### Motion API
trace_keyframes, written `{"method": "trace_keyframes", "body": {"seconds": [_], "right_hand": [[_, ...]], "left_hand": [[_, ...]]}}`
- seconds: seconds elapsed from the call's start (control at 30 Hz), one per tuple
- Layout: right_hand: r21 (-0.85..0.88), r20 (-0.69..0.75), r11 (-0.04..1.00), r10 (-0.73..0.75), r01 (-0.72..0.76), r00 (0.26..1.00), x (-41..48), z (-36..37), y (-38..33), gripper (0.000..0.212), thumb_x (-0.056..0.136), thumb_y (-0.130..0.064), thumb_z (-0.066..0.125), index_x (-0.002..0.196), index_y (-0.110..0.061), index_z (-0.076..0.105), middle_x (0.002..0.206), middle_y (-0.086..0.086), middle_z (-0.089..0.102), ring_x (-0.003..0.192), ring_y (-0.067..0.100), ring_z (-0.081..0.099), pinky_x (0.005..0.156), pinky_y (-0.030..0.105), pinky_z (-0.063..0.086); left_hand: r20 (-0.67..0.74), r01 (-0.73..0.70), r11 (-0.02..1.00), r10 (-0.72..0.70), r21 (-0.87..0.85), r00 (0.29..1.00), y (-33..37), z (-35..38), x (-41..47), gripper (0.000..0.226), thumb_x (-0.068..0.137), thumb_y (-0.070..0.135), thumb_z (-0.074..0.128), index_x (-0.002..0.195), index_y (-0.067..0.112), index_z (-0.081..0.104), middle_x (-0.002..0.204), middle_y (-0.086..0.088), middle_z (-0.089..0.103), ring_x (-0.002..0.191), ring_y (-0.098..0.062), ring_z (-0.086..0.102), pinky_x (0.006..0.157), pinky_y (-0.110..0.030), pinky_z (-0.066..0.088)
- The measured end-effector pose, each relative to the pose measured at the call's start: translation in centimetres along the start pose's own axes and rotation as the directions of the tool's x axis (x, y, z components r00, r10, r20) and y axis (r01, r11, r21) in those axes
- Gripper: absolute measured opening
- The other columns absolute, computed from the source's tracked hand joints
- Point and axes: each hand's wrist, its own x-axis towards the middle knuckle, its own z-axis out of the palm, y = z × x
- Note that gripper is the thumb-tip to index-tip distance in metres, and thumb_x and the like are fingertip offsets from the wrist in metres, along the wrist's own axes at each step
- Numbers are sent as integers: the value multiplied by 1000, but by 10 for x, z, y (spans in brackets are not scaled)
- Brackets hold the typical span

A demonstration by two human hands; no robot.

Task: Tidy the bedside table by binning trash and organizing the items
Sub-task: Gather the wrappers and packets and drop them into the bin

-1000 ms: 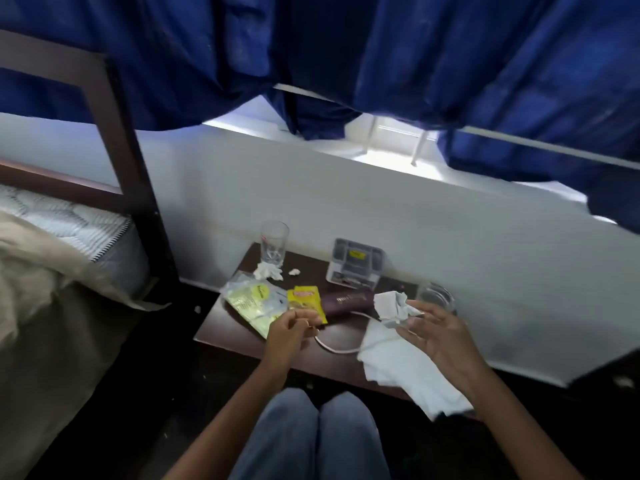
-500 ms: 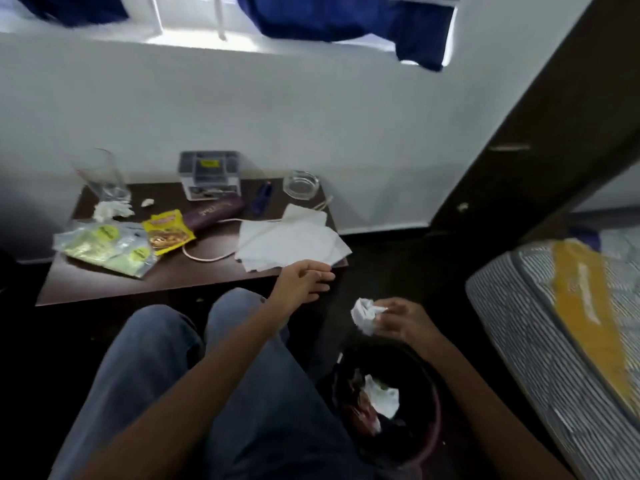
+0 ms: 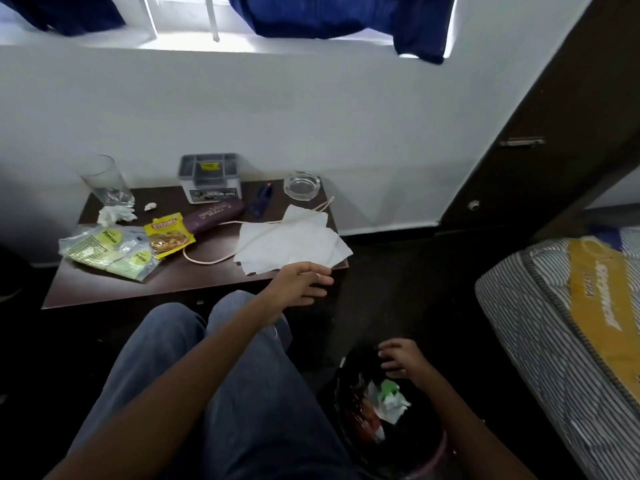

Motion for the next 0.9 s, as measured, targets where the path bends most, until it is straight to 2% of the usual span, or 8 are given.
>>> {"method": "trace_keyframes", "body": {"seconds": [0.2,0.27,0.4,0.53,0.6,0.63,0.73,0.9], "right_hand": [[57,123,962,-271,266,955,-19,39,-110,12,88,-4,55,93,-11,64,81,5,67,66,16,61,59,24,48],[43,179,943,-332,330,926,-26,59,-146,12,87,-4,57,96,-7,64,83,6,68,67,16,62,59,23,50],[-39,304,913,-376,405,875,-30,111,-201,13,88,-3,54,95,-8,64,83,5,68,70,17,64,63,24,51],[-113,389,883,-383,456,838,-29,171,-236,17,86,2,49,87,-9,62,77,4,64,60,13,59,55,20,44],[-153,407,863,-389,481,827,-28,201,-247,17,83,4,51,82,-10,60,74,5,60,56,12,53,49,19,38],[-192,404,833,-414,518,816,-27,217,-252,17,82,3,52,79,-12,60,72,5,59,55,11,52,48,20,37],[-334,395,656,-554,676,733,-24,261,-265,18,79,0,57,75,-16,63,69,1,62,62,11,54,56,21,41],[-482,428,443,-634,756,644,-20,328,-285,24,79,-6,58,100,-10,70,104,5,70,99,21,63,73,22,42]], "left_hand": [[-208,-73,977,31,-201,978,4,-64,0,16,92,12,51,97,17,65,106,-4,70,94,-21,67,80,-29,53],[-270,-88,974,28,-210,962,2,-89,-3,18,94,11,47,95,18,64,102,-2,70,91,-20,66,82,-31,51],[-409,-122,967,21,-223,912,-12,-144,-10,21,95,11,46,92,18,65,99,-4,70,94,-26,66,95,-41,47],[-500,-122,948,-44,-295,865,-31,-193,-22,17,92,7,50,98,10,66,96,-7,70,89,-24,65,81,-35,50],[-530,-115,946,-67,-303,845,-45,-214,-28,17,89,6,55,101,8,67,101,-10,71,93,-25,66,80,-32,50],[-549,-116,942,-81,-315,832,-52,-224,-31,17,89,5,54,101,7,66,103,-11,70,92,-24,67,81,-32,51],[-594,-99,927,-148,-363,791,-69,-244,-38,20,93,4,44,96,10,63,98,-8,70,77,-18,64,64,-24,46],[-621,-102,905,-199,-414,758,-93,-268,-46,22,94,5,41,97,12,61,95,-4,69,80,-15,62,67,-25,43]]}}
